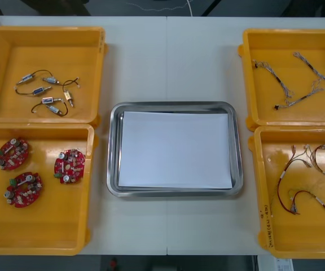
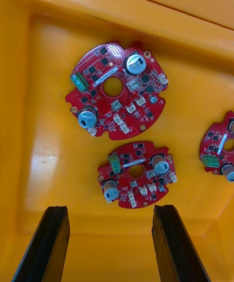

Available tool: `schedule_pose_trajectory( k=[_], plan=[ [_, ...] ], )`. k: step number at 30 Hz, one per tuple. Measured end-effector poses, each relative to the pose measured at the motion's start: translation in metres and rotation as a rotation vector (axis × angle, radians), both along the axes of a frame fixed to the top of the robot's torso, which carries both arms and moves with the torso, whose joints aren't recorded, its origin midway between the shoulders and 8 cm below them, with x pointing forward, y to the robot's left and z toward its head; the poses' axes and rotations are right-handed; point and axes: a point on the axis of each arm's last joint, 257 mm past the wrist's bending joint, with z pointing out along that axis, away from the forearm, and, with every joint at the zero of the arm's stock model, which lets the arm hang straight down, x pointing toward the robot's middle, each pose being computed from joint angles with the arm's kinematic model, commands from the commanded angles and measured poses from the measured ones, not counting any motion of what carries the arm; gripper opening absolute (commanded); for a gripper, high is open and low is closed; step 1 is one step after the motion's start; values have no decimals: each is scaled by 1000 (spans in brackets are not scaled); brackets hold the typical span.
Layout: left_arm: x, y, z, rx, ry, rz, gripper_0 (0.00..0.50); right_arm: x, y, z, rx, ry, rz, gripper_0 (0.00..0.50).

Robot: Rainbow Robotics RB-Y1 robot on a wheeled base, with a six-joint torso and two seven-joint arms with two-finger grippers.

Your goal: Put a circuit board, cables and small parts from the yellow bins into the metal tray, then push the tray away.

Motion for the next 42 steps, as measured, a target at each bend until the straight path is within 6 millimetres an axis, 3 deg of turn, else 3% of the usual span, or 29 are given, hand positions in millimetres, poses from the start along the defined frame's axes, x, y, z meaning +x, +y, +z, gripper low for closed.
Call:
schedule_pose_trajectory(
  k=[15,21,34,42],
  plan=[
    [14,9,-21,6,6,39,500,9,13,-31,1,17,66,500],
    [20,11,-29,19,4,48,500,7,13,-52,9,47,67,500],
    [38,14,-43,34,-18,61,500,12,8,-70,-75,47,137,500],
    [39,13,-53,48,-11,58,500,16,4,-92,-114,47,154,500]
  ],
)
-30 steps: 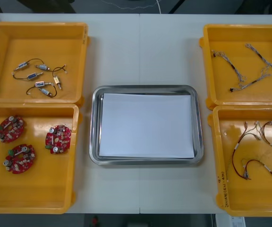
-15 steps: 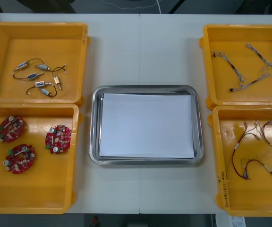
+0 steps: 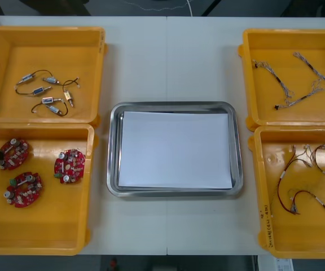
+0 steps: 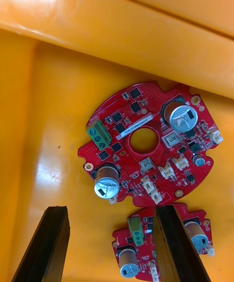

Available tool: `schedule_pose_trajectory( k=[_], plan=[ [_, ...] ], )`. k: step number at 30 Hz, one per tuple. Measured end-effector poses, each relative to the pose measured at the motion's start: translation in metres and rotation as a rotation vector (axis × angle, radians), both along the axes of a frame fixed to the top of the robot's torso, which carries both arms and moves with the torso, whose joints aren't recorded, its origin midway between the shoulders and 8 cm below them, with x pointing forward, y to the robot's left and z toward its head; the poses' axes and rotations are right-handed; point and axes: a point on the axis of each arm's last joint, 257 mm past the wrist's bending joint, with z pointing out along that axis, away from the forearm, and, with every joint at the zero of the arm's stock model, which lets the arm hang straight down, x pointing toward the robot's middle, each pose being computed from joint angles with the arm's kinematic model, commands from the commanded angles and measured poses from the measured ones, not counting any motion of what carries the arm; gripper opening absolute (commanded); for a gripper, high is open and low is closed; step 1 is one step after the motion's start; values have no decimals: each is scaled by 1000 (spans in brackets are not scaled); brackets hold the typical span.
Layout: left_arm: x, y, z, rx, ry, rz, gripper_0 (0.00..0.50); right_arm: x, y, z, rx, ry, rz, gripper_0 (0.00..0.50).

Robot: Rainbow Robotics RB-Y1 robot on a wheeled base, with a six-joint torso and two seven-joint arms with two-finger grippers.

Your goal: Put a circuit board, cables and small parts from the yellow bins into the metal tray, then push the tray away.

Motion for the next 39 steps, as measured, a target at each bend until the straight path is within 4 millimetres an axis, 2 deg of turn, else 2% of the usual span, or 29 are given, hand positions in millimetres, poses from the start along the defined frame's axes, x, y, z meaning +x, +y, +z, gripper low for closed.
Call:
schedule_pose_trajectory(
  k=[6,13,27,37,39],
  plan=[
    [-1,2,-5,18,10,0,500,1,-5,-21,-32,6,23,500],
    [2,8,-12,27,4,14,500,-1,-12,-35,-81,16,33,500],
    [8,6,-27,40,-3,8,500,-5,-6,-47,-79,36,50,500],
    [9,6,-28,42,-3,9,500,-6,3,-56,-77,38,71,500],
    [9,6,-28,42,-3,9,299,-6,3,-56,-77,39,72,500]
  ],
)
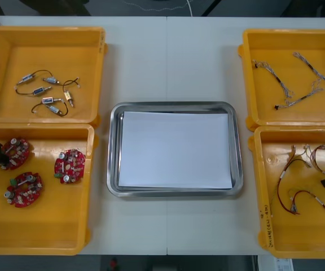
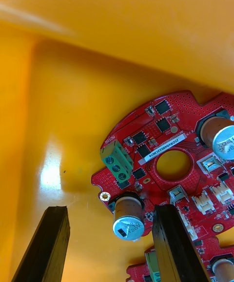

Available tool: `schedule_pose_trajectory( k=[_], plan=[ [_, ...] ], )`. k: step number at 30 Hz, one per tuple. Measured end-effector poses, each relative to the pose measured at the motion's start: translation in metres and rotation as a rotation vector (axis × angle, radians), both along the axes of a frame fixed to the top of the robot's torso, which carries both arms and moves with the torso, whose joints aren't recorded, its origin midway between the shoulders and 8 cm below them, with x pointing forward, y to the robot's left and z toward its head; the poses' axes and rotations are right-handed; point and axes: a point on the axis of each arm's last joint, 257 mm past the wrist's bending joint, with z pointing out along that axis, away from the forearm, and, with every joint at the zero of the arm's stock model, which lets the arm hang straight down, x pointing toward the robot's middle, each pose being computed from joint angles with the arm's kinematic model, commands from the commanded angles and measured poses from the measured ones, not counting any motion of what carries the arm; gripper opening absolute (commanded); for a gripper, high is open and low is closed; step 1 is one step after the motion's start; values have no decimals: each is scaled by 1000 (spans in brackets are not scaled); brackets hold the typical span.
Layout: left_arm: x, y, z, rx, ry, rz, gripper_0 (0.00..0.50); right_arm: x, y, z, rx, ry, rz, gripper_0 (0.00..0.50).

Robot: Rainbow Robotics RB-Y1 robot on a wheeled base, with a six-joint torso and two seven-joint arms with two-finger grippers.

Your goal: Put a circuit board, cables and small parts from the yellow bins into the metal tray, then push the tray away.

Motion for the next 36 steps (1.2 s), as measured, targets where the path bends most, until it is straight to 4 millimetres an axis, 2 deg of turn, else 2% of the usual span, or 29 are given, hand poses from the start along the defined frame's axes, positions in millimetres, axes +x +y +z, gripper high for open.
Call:
schedule_pose_trajectory(
  k=[1,2,3,11,12,13,14,15,17,18,24,32,36],
  plan=[
    [0,0,0,0,0,0,230,0,0,0,0,1,1,500],
    [0,0,0,0,0,1,94,0,1,-1,-1,1,2,500],
    [0,1,-1,0,1,1,5,0,1,-1,-2,1,3,500],
    [-1,1,-1,0,3,4,3,0,-1,-2,-15,2,12,500],
    [-1,1,-1,0,3,4,3,0,-1,-2,-16,2,12,361],
    [-1,1,-1,0,3,4,3,0,-1,-2,-16,2,12,299],
    [-1,1,-1,0,3,4,2,-1,-1,-2,-16,2,13,165],
    [-1,1,-1,0,4,4,2,-1,0,-3,-16,3,13,103],
    [-1,1,-2,-1,6,4,1,-2,0,-4,-16,7,16,51],
    [-2,1,-2,-1,9,3,0,-2,1,-4,-17,8,17,9],
    [-19,-3,2,1,79,-13,0,2,3,-4,-17,-11,26,0],
    [-26,-3,29,2,99,-16,0,2,3,-3,-21,-11,32,0],
    [-27,-4,44,7,94,-24,1,-7,6,2,-30,32,43,0]
  ],
)
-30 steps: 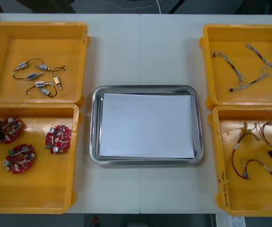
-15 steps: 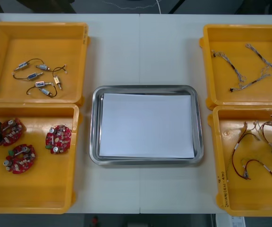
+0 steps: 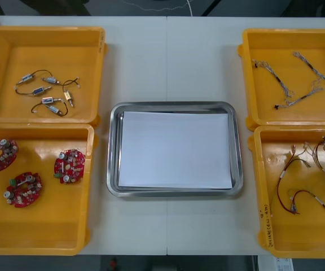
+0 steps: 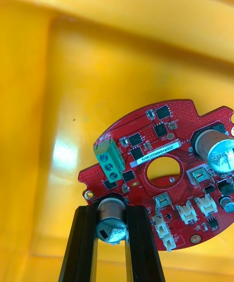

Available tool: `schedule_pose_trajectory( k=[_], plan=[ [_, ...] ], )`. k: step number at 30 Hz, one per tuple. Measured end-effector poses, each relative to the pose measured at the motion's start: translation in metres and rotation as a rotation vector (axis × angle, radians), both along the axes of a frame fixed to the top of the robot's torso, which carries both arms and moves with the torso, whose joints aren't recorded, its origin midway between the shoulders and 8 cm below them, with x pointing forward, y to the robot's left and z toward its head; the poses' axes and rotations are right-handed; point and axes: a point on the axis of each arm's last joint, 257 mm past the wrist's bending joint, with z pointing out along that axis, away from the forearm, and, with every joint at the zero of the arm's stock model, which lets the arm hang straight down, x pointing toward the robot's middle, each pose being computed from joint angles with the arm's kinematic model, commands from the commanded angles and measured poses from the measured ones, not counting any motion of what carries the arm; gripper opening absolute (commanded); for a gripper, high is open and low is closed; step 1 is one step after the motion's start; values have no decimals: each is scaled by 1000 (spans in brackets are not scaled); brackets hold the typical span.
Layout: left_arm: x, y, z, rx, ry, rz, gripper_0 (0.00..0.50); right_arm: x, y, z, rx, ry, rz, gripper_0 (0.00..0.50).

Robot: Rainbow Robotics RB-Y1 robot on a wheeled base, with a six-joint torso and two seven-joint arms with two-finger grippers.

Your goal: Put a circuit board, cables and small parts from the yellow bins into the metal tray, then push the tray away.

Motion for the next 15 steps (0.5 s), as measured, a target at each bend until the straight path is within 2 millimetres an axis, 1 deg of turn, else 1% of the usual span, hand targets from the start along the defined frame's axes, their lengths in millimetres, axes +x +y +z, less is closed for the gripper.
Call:
schedule_pose_trajectory(
  k=[2,4,11,15],
  plan=[
    [0,-1,7,5,-9,-7,0,-5,1,5,-6,24,4,0],
    [0,-2,14,10,-16,-13,1,-7,2,14,-11,32,7,0],
    [-5,-3,30,32,-23,-33,0,-7,1,53,-21,17,10,0],
    [-11,-1,39,43,-10,-41,1,-9,2,71,-20,9,11,0]
  ],
)
